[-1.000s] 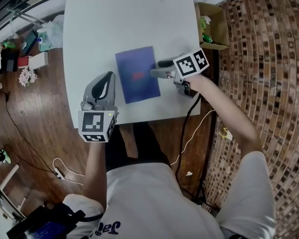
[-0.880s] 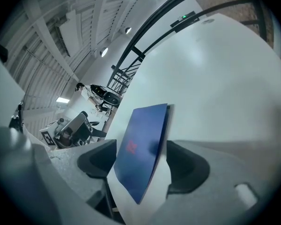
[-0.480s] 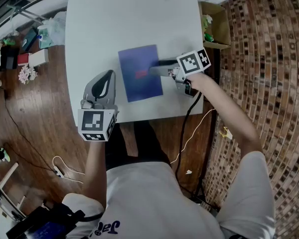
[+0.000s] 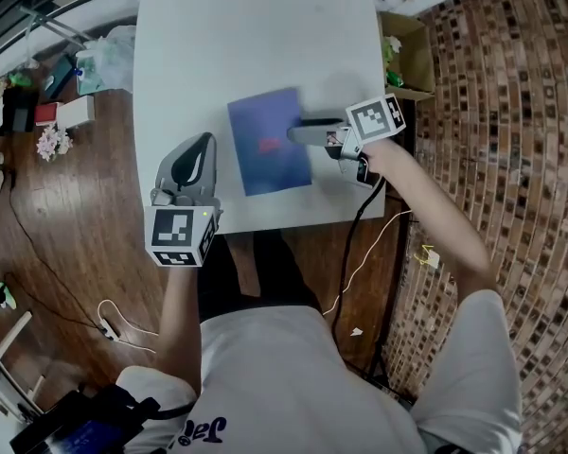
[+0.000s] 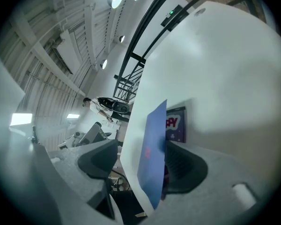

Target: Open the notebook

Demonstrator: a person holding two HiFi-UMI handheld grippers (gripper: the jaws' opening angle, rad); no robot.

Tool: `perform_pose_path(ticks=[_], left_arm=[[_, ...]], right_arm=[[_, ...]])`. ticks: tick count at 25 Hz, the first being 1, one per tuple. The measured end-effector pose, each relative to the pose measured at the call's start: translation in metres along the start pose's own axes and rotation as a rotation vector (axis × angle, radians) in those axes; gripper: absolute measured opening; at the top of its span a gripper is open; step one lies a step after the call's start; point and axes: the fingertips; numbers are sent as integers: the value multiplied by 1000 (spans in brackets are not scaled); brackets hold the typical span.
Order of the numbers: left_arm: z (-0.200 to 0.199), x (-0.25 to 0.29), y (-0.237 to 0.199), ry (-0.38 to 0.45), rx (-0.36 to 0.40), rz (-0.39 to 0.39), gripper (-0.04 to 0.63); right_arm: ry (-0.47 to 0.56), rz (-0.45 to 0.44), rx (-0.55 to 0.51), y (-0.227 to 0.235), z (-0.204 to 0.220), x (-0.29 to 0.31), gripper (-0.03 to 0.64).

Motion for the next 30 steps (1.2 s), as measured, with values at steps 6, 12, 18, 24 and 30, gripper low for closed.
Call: perform_pose_path(ticks=[6,12,18,24,30], left_arm=[[-18,-18,-18,26,-2,-27,15],[-23,-49,-56,44,-19,-106,15],[-15,-83,-94,41,-37,-185,15],[-1,-106,-117,28,-62,-219,15],[11,-112,-128,17,-85,-216,15]], right_arm=[[-22,-141,-75,-84,-5,7,288],[-81,-274,-163,-168,6,46,264],[-127,-324,-203,-192,16,107,213],[-190,-253,-194,-162,43,158,213],[-268,-42,-471,-108,69,196,177]])
Point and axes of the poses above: the fingertips, and each gripper's own axes: x forward along the fingers, y to its right, z out of its underside, and after that the axes turned 11 degrees about y, right-handed
